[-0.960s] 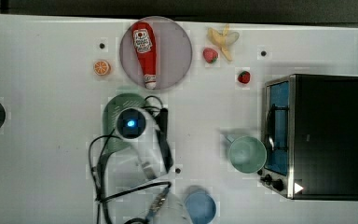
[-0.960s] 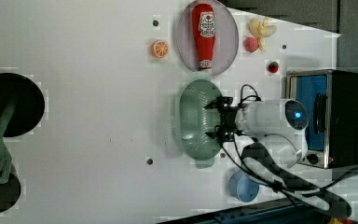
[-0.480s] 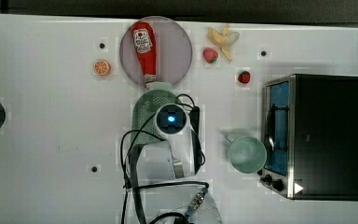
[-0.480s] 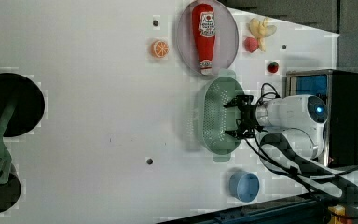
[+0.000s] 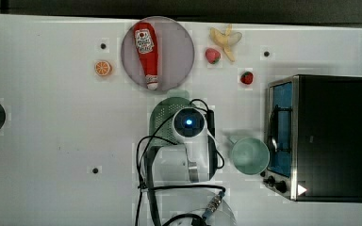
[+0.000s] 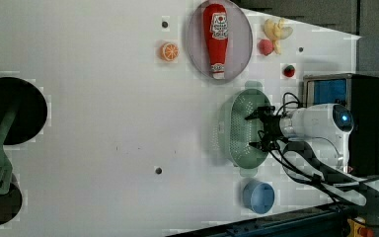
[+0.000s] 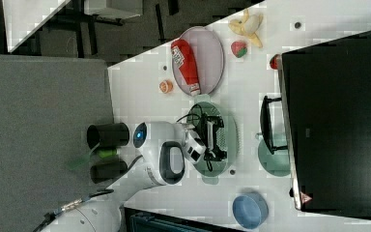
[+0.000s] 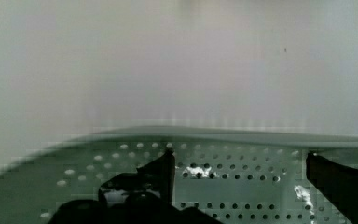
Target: Drag strainer left to right.
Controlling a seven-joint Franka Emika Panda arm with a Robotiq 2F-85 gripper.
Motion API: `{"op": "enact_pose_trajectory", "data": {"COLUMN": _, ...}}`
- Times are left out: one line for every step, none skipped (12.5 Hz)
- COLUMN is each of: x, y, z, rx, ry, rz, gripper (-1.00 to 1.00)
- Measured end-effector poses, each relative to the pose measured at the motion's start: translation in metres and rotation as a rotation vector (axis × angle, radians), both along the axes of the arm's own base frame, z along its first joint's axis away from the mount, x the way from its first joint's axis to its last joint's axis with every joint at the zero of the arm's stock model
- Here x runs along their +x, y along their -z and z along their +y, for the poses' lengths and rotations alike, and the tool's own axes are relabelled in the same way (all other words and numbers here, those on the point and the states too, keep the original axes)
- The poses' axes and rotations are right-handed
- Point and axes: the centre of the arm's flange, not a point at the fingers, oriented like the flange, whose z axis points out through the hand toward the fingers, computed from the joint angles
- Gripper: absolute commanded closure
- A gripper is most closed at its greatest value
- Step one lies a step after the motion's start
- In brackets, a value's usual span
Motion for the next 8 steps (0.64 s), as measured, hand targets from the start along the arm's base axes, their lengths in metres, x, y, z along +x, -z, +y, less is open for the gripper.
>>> {"op": "enact_pose_trajectory", "data": {"x": 0.001, "y": -0.001, "z": -0.007, "rx": -0.005, "ry": 0.002, "rz": 0.0, "gripper": -1.0}}
{"op": "enact_pose_trajectory", "data": {"x": 0.004, "y": -0.002, "z": -0.015, "rx": -0.007, "ry": 0.002, "rz": -0.01, "gripper": -1.0}}
{"op": "enact_pose_trajectory", "data": {"x": 0.007, "y": -0.005, "z": -0.022, "rx": -0.007, "ry": 0.002, "rz": -0.026, "gripper": -1.0}}
{"op": "enact_pose_trajectory", "data": {"x": 0.009, "y": -0.008, "z": -0.028, "rx": -0.006, "ry": 0.014, "rz": -0.027, "gripper": -1.0}}
{"op": "enact_pose_trajectory", "data": {"x": 0.01, "y": -0.011, "z": -0.035, "rx": -0.005, "ry": 0.037, "rz": -0.029, "gripper": -1.0}}
{"op": "enact_pose_trajectory", "data": {"x": 0.011, "y": -0.012, "z": -0.039, "rx": -0.007, "ry": 0.036, "rz": -0.042, "gripper": -1.0}}
{"op": "enact_pose_trajectory", "data": {"x": 0.009, "y": -0.014, "z": -0.043, "rx": -0.018, "ry": 0.02, "rz": -0.036, "gripper": -1.0}}
{"op": "enact_pose_trajectory", "data": {"x": 0.009, "y": -0.016, "z": -0.047, "rx": -0.018, "ry": 0.027, "rz": -0.039, "gripper": -1.0}}
